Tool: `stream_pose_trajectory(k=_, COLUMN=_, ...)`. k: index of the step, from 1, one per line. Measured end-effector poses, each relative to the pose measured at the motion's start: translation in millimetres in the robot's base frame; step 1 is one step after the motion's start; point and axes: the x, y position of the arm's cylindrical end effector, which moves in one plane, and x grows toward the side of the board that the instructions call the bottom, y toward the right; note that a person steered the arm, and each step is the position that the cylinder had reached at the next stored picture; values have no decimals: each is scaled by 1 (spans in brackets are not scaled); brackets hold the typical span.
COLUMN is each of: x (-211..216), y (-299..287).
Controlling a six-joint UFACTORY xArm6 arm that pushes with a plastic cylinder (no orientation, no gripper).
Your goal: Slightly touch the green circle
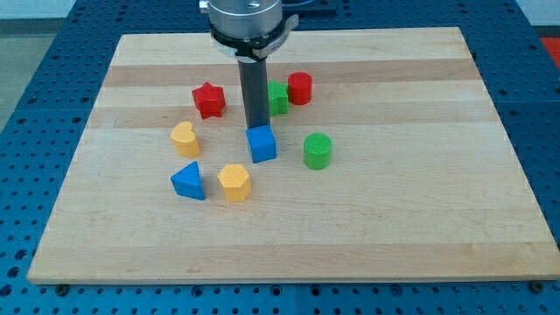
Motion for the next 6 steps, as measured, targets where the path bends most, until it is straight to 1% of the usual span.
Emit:
stream_pose_trajectory(k=2, x=0, y=59)
stream_pose_trajectory(k=3, x=11, y=61)
stream_pose_trajectory(k=4, x=33, y=57)
stream_pose_trajectory(k=6, x=33, y=14)
